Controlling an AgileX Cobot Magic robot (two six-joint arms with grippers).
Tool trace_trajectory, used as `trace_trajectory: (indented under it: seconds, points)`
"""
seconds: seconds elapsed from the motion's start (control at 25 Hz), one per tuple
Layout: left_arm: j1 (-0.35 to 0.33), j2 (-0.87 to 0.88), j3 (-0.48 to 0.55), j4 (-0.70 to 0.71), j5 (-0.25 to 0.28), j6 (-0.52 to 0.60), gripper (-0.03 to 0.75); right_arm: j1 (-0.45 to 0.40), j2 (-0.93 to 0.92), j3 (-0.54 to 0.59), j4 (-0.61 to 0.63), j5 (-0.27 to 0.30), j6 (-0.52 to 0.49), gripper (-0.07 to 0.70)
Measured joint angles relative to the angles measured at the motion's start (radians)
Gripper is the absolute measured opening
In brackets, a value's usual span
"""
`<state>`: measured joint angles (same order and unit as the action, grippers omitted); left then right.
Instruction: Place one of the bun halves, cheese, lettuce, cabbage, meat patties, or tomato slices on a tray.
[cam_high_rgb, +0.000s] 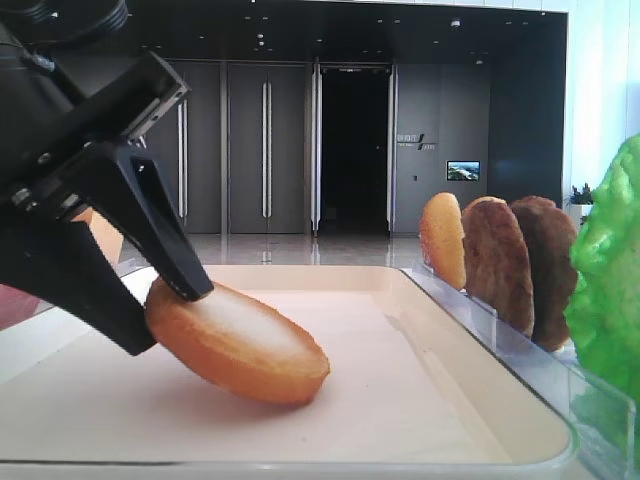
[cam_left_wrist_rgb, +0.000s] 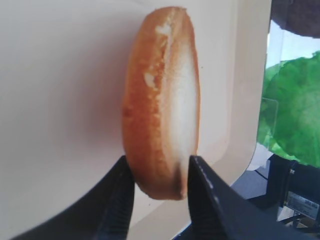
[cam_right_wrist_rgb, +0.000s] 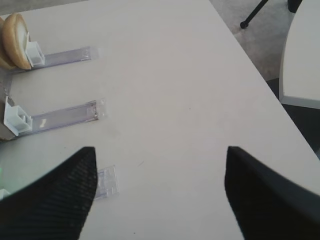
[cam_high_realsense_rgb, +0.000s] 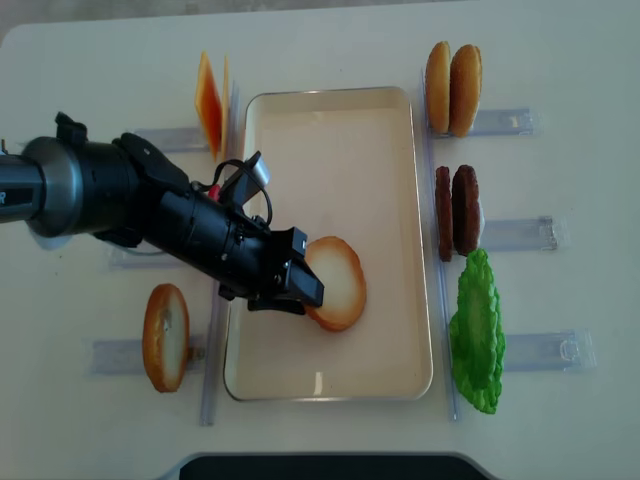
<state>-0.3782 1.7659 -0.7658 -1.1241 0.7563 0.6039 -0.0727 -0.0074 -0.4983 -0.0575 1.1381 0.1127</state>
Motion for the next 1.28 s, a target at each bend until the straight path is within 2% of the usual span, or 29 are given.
trace_trajectory:
  seconds: [0.2, 0.48, 0.96, 1.16, 1.28]
  points:
    - [0.000, 0.000, 0.000, 0.057, 0.000, -0.060, 0.322, 0.000, 0.000, 0.000, 0.000, 0.000, 0.000, 0.535]
    - [0.000, 0.000, 0.000, 0.066, 0.000, -0.071, 0.435, 0.000, 0.000, 0.000, 0.000, 0.000, 0.000, 0.535]
    - [0.000, 0.000, 0.000, 0.113, 0.001, -0.112, 0.508, 0.000, 0.000, 0.000, 0.000, 0.000, 0.000, 0.535]
    - [0.000, 0.000, -0.001, 0.127, 0.022, -0.115, 0.516, 0.000, 0.000, 0.000, 0.000, 0.000, 0.000, 0.535]
    - [0.000, 0.000, -0.012, 0.154, 0.062, -0.115, 0.517, 0.000, 0.000, 0.000, 0.000, 0.000, 0.000, 0.535]
